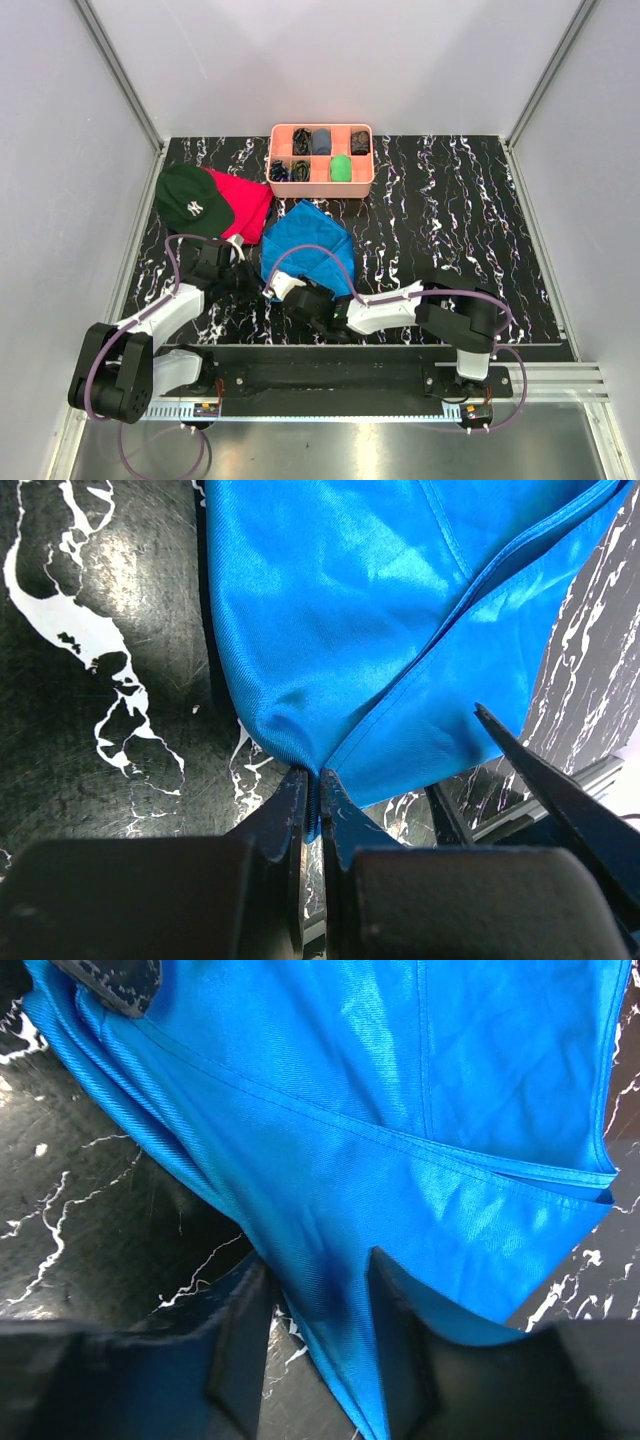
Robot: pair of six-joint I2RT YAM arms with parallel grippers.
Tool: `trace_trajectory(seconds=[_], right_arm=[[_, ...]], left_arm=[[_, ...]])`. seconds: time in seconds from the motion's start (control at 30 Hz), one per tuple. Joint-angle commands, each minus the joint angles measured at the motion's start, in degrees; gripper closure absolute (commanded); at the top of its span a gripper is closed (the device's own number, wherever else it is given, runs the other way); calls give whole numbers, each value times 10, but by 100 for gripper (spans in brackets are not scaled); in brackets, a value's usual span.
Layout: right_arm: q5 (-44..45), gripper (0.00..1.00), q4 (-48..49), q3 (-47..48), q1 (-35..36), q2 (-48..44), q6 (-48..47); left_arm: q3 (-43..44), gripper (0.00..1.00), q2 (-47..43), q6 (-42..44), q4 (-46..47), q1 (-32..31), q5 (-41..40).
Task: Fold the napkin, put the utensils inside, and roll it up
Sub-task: Roll the napkin with the utensil
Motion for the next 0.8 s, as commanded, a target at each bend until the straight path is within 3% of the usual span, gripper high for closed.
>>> trace_trajectory(seconds=[0.0, 0.17, 0.2, 0.27, 0.3, 0.4, 0.77], right_arm=[[26, 57, 17, 5, 3, 17, -34], [2, 77, 36, -5, 4, 15, -62], [-5, 79, 36, -5, 4, 12, -69], [-26, 87, 28, -4, 3, 8, -72], [-33, 93, 22, -3, 4, 3, -74], [-62, 100, -14, 10, 3, -6, -71], [-208, 100, -253, 135, -9, 22, -33]], left_arm=[[13, 100, 2, 2, 22, 4, 29], [13, 96, -3, 5, 21, 5, 22], [14, 84, -5, 8, 18, 5, 15], [14, 68, -18, 9, 13, 7, 6], [12, 63, -24, 9, 8, 8, -11], [3, 49, -63, 7, -2, 11, -57], [-69, 43, -214, -4, -38, 12, -192]])
